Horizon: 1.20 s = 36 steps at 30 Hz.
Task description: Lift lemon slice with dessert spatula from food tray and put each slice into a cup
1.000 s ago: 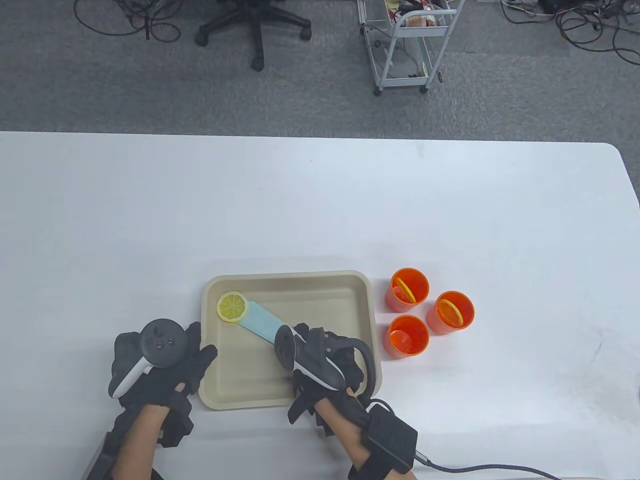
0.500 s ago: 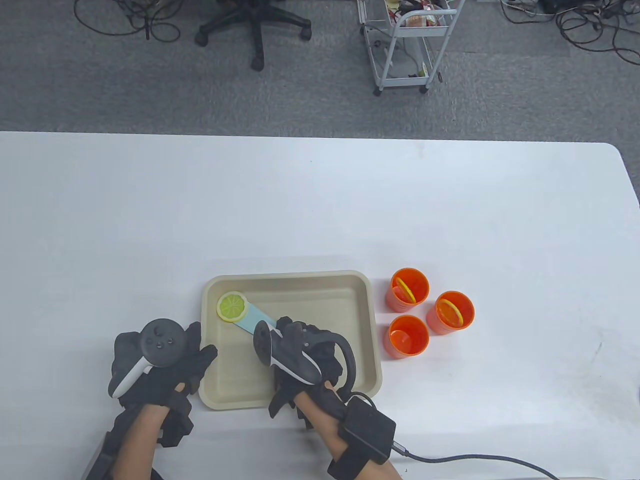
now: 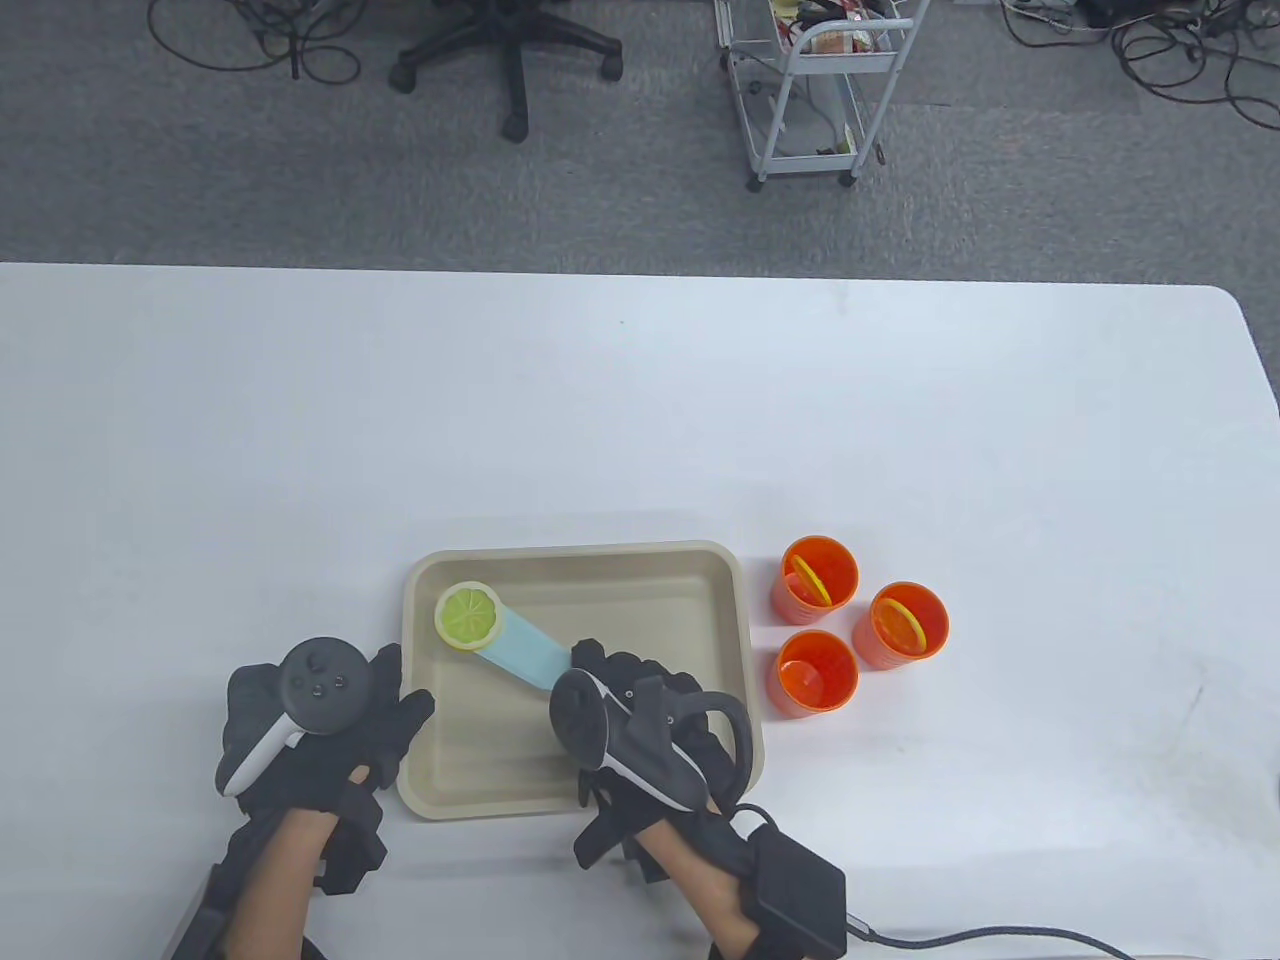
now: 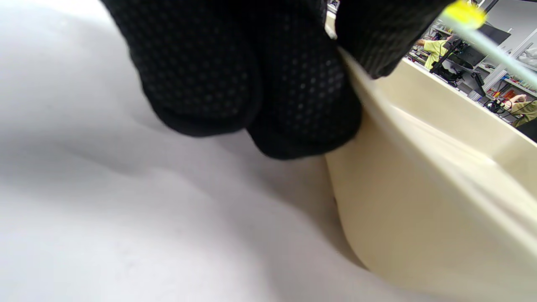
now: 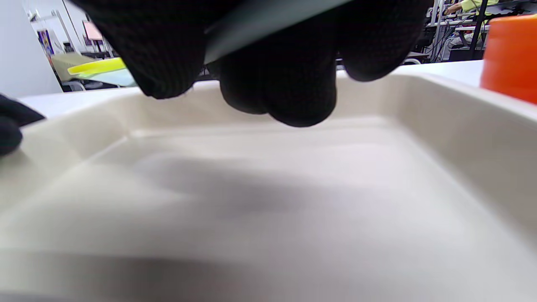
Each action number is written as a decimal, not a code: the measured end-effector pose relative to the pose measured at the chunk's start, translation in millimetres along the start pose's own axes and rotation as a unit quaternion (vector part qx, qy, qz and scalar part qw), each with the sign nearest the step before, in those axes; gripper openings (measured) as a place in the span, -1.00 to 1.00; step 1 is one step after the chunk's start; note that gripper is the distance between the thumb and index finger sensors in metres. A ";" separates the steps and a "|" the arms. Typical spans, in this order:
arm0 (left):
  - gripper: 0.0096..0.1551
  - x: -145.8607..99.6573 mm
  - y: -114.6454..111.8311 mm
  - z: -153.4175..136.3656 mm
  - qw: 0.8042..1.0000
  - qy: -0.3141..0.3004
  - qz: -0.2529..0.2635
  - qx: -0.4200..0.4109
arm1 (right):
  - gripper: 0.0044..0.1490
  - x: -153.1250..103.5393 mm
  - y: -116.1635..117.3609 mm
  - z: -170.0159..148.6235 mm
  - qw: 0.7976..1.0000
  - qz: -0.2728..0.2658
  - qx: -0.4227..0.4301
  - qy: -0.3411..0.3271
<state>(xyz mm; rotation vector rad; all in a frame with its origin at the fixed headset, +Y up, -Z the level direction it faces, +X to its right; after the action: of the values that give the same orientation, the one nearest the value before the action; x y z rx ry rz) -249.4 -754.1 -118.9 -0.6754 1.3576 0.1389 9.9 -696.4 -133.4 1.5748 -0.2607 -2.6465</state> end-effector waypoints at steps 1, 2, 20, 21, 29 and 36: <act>-0.13 0.0 0.0 -0.1 1.000 0.000 0.000 0.000 | -0.23 -3.1 -2.6 -2.6 1.000 -0.005 0.004 0.001; -0.14 0.0 0.0 -0.2 1.000 0.000 0.000 0.000 | -0.23 -7.1 -5.6 -6.5 1.000 -0.011 0.010 0.002; -0.14 -0.2 0.1 -0.9 1.000 0.002 0.000 -0.002 | -0.23 -86.1 -32.1 -86.2 0.995 -0.068 0.043 0.064; -0.14 -0.2 0.2 -0.9 1.000 0.002 0.000 -0.002 | -0.24 -90.4 -32.7 -90.2 0.994 -0.069 0.045 0.068; -0.14 0.0 0.3 -0.9 1.000 0.002 0.000 -0.001 | -0.24 -127.2 -35.8 -126.0 0.989 -0.085 0.050 0.109; -0.14 -0.1 -0.1 -0.9 1.000 0.003 0.000 -0.001 | -0.24 -151.3 -32.4 -158.6 0.982 -0.093 0.077 0.145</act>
<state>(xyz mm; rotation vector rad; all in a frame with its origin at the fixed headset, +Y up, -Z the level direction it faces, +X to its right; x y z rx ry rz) -250.2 -754.6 -118.9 -0.6783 1.3627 0.1395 222.8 -663.7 -81.6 2.1038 -0.3246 -2.5286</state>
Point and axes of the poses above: the tracker on the back of each hand, its own z axis roughly to the thumb side, its own x axis roughly from the wrist to the fingertips, y = z × x, the point moved 2 cm from there along x, roughly from the wrist to the fingertips, and after that the axes turned 14 degrees about -y, right-handed, at the moved point
